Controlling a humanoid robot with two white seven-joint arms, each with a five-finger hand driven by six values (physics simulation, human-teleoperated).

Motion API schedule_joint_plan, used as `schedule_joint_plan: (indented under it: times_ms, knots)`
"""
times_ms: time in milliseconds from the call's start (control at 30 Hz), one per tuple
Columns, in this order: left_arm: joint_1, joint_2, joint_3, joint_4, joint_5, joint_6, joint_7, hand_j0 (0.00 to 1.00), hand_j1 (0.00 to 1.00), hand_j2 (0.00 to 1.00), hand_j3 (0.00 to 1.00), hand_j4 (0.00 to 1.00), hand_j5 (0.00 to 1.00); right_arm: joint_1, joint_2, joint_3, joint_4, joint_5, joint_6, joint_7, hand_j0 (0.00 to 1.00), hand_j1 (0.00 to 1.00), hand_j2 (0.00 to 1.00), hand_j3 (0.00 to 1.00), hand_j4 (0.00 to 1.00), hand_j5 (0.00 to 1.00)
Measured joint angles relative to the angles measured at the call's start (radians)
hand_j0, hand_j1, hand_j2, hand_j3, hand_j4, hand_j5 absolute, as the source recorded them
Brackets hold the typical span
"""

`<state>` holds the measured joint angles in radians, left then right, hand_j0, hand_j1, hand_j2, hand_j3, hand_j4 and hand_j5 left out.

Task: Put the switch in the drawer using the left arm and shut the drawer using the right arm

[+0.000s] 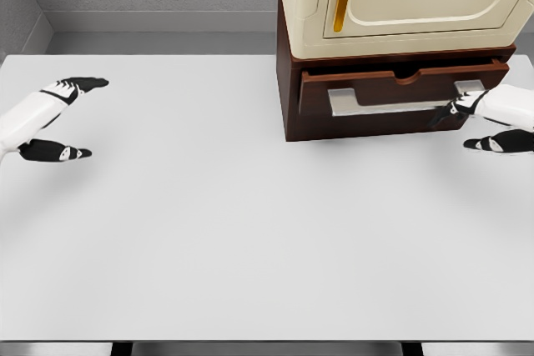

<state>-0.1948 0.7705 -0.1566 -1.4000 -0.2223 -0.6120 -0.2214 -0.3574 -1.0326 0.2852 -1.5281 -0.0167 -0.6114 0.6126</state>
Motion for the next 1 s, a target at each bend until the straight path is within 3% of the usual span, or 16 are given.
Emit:
schedule_joint_plan:
  times_ms: [700,1000]
  knots:
    - [0.000,-0.003,0.000,-0.001,0.000,0.000,0.000,1.00,1.00,1.00,1.00,1.00,1.00,-0.129,0.069,0.088,0.076,0.040,0.001,-0.001,0.68,0.68,0.68,0.68,0.68,0.68]
    - [0.000,-0.003,0.001,-0.008,0.000,0.000,0.000,1.00,1.00,1.00,1.00,1.00,1.00,-0.135,0.085,0.110,0.101,-0.040,0.041,-0.009,0.68,0.68,0.68,0.68,0.68,0.68]
